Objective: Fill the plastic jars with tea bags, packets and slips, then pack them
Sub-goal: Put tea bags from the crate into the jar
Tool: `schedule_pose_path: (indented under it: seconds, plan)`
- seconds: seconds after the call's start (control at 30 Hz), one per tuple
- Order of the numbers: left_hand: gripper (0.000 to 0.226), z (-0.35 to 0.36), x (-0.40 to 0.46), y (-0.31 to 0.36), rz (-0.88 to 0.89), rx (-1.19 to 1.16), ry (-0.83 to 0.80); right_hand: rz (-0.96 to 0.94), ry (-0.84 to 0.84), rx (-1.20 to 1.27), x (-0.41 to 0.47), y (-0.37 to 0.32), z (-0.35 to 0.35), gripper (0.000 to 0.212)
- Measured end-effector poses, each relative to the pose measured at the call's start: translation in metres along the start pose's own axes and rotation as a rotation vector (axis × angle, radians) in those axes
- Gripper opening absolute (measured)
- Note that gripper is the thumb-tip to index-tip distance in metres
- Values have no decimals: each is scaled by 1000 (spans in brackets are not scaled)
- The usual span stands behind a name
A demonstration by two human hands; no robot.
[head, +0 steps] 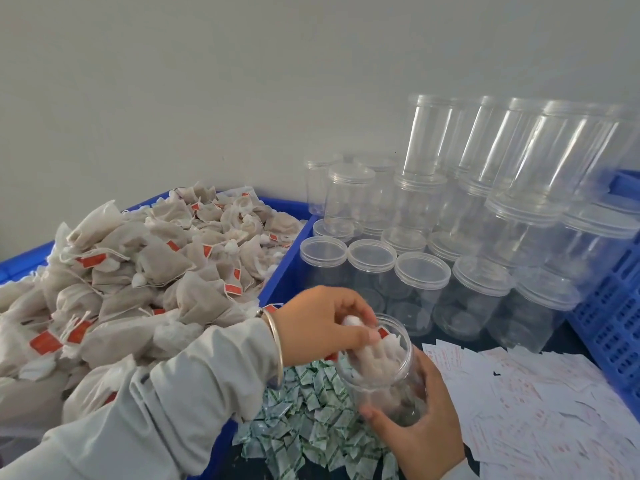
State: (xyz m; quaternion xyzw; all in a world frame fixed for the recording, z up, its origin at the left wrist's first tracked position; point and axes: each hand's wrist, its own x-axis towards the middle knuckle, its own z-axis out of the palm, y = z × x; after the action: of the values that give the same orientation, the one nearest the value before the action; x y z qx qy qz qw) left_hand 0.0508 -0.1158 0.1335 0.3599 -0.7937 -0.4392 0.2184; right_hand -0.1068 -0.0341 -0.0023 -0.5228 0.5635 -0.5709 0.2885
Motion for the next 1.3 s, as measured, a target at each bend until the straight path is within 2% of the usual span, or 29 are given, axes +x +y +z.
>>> schedule_pose_path:
  seconds: [0.07, 0.13, 0.2, 0.3, 0.4, 0.57, 0.67, 0.8, 0.93, 1.03, 1.1, 1.17, 1.3]
  plan:
    - [10, 3, -2, 1, 15, -3, -37, -5, -3, -27, 0, 0, 0, 111]
    - [12, 1, -2, 1, 37, 19, 13, -13, -7, -40, 0, 0, -1, 113]
    - [16, -8, 1, -1, 54, 97, 151, 0, -7, -15, -1, 0, -1, 114]
    - [19, -33, 5, -10, 29, 291, 446, 19, -21, -2, -3, 1, -1, 114]
    - [19, -62, 7, -26, -122, 622, 628, 22, -26, -24, -3, 0, -1, 113]
    - [38, -98, 6, -44, -481, 982, 647, 15, -18, -42, -5, -3, -1, 113]
    - [39, -110, 2, -52, -563, 1046, 699, 12, -6, -45, -5, -4, -1, 113]
    - [29, -112, 0, -55, -635, 1104, 625, 19, -20, -45, -5, -5, -1, 113]
    - [33, -111, 2, -52, -658, 1143, 561, 18, 0, -63, -6, -4, 0, 113]
    - [27, -110, 2, -50, -652, 1147, 544, 25, 12, -61, -6, -4, 0, 115]
    - [25, -110, 0, -49, -601, 1061, 592, 32, 14, -50, -5, -5, 1, 116]
    - [20, -110, -4, -48, -450, 918, 708, 29, 7, -49, -5, -7, 1, 117]
    - [31, -98, -6, -32, -134, 675, 917, 21, -12, -58, -5, -9, -1, 117]
